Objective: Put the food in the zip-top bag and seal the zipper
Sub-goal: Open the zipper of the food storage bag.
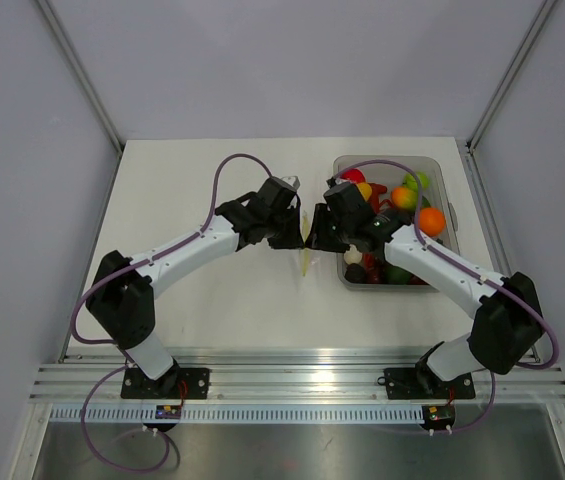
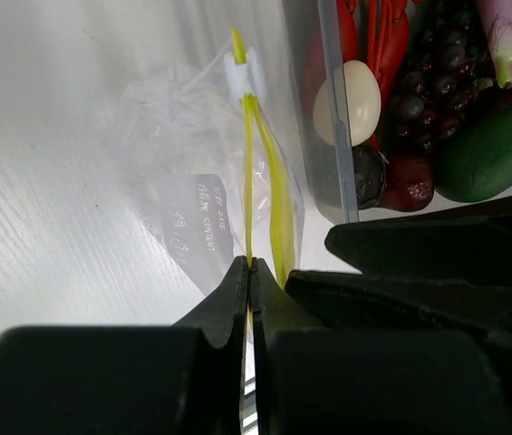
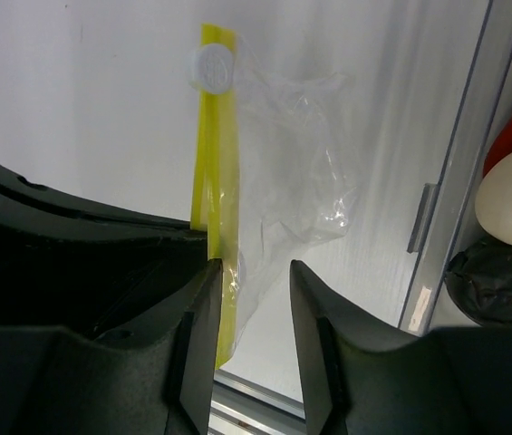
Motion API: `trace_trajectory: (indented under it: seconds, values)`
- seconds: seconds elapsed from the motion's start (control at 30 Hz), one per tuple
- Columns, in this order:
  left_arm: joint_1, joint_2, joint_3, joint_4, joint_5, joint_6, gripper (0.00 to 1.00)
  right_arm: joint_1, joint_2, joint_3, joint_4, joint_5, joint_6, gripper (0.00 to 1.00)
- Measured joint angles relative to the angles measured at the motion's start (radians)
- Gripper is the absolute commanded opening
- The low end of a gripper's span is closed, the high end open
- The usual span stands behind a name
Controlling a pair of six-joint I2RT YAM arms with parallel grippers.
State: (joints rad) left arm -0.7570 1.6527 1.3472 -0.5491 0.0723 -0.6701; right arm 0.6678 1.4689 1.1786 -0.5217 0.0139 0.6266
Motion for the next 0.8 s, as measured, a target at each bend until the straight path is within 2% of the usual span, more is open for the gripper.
trace_trajectory:
  seconds: [0.33,0.47,0.57,0.6,0.67,0.7,0.8]
  values:
    - [0.005,0.0,0.0,-0.034,-0.001,0.011,0.0,0.064,0.02,0.028,-0.003,0.023,0.011,0.43]
    - [0.005,0.0,-0.002,-0.035,-0.002,0.013,0.0,0.066,0.04,0.043,-0.018,0.037,0.013,0.37]
    - [0.005,-0.001,-0.002,-0.033,-0.001,0.014,0.0,0.066,0.064,0.045,-0.031,0.058,0.014,0.29]
    - [0.005,-0.003,-0.002,-0.031,0.0,0.014,0.0,0.067,0.074,0.045,-0.04,0.065,0.014,0.21]
    - [0.005,-0.009,-0.002,-0.027,0.0,0.015,0.0,0.07,0.091,0.045,-0.054,0.08,0.012,0.14]
    - [0.005,-0.014,-0.002,-0.027,-0.001,0.015,0.0,0.071,0.096,0.045,-0.06,0.085,0.013,0.07]
    - [0.005,-0.029,-0.002,-0.028,-0.001,0.016,0.0,0.072,0.097,0.045,-0.069,0.111,0.01,0.0]
